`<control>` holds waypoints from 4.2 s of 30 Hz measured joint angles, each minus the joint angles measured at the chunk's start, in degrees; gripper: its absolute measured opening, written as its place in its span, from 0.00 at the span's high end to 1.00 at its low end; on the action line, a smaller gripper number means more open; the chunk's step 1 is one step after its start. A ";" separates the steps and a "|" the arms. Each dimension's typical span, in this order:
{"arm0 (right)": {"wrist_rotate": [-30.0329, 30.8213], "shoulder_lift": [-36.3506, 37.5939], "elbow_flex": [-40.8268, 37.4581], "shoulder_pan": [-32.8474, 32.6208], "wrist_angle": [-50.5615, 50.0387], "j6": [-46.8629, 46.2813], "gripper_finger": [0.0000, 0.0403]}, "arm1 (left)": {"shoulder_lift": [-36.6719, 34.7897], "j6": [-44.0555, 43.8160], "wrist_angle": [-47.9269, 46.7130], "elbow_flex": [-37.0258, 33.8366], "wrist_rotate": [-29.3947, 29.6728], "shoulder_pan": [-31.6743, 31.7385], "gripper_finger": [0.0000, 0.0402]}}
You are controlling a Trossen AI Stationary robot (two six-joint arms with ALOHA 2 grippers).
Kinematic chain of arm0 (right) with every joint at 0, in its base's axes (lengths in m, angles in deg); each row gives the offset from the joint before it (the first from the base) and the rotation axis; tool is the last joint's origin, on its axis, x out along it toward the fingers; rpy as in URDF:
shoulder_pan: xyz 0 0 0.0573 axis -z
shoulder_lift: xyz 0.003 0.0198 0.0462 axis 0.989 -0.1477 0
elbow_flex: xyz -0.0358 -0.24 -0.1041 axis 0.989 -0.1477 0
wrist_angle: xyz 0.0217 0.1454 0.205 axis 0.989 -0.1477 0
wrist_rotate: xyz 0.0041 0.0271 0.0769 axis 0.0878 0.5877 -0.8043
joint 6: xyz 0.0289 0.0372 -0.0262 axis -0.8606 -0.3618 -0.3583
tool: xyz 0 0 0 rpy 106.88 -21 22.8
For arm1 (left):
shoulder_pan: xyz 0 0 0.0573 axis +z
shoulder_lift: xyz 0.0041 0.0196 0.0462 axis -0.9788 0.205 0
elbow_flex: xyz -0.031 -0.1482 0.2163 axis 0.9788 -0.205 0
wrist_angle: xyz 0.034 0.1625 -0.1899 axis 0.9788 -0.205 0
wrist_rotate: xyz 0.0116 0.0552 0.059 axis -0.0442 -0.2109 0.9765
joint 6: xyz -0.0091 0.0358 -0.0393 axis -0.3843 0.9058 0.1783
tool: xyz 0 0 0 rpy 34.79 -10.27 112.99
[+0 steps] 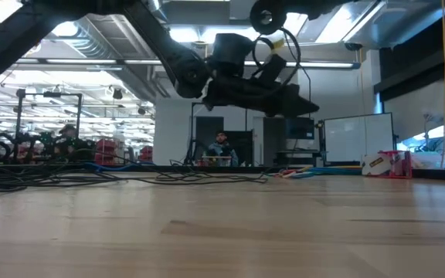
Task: Coiling cords
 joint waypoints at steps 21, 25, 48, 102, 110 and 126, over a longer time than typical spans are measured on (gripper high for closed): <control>-0.07 0.00 0.00 0.00 -0.25 0.04 0.99 | -0.02 2.35 0.33 0.02 -0.64 -0.17 0.98; -0.08 0.00 0.00 -0.04 -0.82 0.04 0.99 | -0.51 4.35 -3.66 0.02 4.11 -0.13 0.99; 1.04 0.02 0.00 -0.09 -16.35 -7.60 0.99 | -19.29 8.08 -32.82 -9.40 13.19 7.95 1.00; -3.00 -8.48 0.00 6.01 4.62 -11.14 0.99 | -30.32 -0.86 -22.45 -13.00 9.42 -5.46 0.99; -5.94 -8.48 -0.04 6.01 8.61 -10.12 0.99 | -30.23 -0.48 -23.22 -13.00 10.08 -4.97 0.99; -8.17 -6.01 -0.22 6.01 4.86 -10.12 0.99 | -30.15 2.95 -33.92 -12.82 19.22 -0.54 0.99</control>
